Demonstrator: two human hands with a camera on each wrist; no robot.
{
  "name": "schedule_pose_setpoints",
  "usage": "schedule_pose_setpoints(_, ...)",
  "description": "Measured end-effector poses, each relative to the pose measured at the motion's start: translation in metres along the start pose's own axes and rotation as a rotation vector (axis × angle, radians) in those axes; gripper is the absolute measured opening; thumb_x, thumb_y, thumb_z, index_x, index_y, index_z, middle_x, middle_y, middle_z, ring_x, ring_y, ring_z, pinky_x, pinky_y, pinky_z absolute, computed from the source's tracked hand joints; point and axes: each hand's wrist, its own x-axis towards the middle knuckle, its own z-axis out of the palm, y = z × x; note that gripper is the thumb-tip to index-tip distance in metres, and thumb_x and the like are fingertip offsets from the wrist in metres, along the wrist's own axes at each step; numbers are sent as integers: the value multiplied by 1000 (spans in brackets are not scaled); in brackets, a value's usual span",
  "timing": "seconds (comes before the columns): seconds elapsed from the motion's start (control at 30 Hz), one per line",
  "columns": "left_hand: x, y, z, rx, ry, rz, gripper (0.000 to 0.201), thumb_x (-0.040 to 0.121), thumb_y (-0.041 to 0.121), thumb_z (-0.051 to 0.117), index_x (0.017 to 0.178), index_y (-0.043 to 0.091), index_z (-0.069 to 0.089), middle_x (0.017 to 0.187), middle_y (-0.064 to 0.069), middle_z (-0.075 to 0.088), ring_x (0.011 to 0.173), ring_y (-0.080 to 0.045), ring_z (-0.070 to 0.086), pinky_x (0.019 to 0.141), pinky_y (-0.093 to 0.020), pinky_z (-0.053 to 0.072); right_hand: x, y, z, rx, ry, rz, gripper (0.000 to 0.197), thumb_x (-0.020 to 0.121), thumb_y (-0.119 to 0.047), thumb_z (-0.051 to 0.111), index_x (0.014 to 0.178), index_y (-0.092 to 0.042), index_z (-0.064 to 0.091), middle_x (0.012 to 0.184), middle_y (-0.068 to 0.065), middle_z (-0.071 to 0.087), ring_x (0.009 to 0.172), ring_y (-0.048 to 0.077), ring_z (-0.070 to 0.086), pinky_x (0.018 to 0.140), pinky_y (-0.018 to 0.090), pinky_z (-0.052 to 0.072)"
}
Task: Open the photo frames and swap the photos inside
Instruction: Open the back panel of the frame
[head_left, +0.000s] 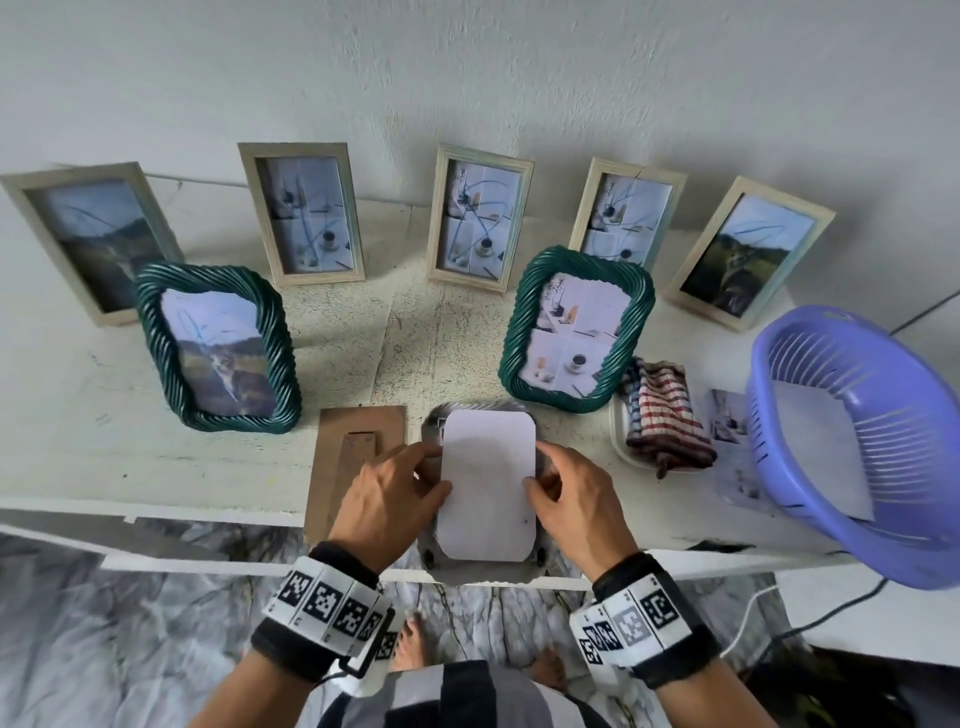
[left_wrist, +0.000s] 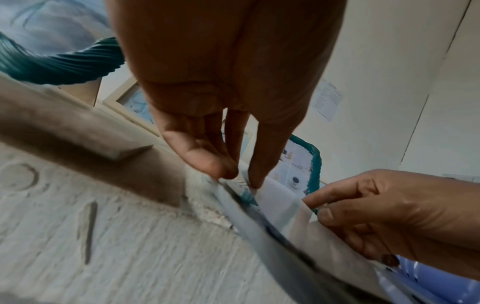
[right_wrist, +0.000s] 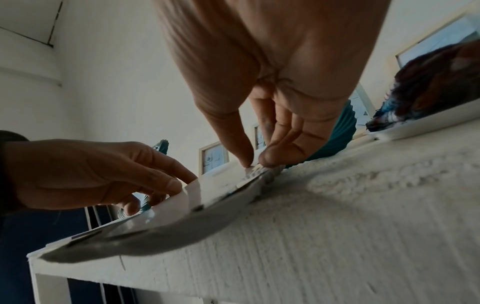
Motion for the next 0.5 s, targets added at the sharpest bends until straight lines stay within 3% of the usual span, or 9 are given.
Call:
schedule_pose_setpoints(0.13, 0, -2, 2, 12, -12, 0, 36, 82, 23, 73, 117, 17, 66, 87, 4, 59, 74, -15, 60, 73, -33, 52, 0, 2, 3, -38, -62, 28, 39, 87, -17, 66, 125, -12, 60, 84, -2, 53, 73, 13, 49, 69, 19, 34)
schedule_pose_setpoints(0.3, -1, -4, 2, 10, -15, 18, 28, 82, 19, 73, 110, 16, 69, 83, 4, 57, 71, -16, 59, 71, -36, 53, 0, 1, 3, -72, -106, 49, 37, 89, -21, 65, 124, -11, 61, 95, 5, 58, 85, 22, 59, 75, 23, 40)
schedule_pose_setpoints(0.5, 0, -10, 4, -8, -15, 52, 29, 79, 10, 70, 108, 15, 71, 83, 3, 58, 67, -15, 59, 70, -38, 54, -1, 0, 3, -86, -132, 48, 36, 90, -21, 63, 125, -14, 63, 91, -6, 44, 87, 19, 57, 73, 14, 32)
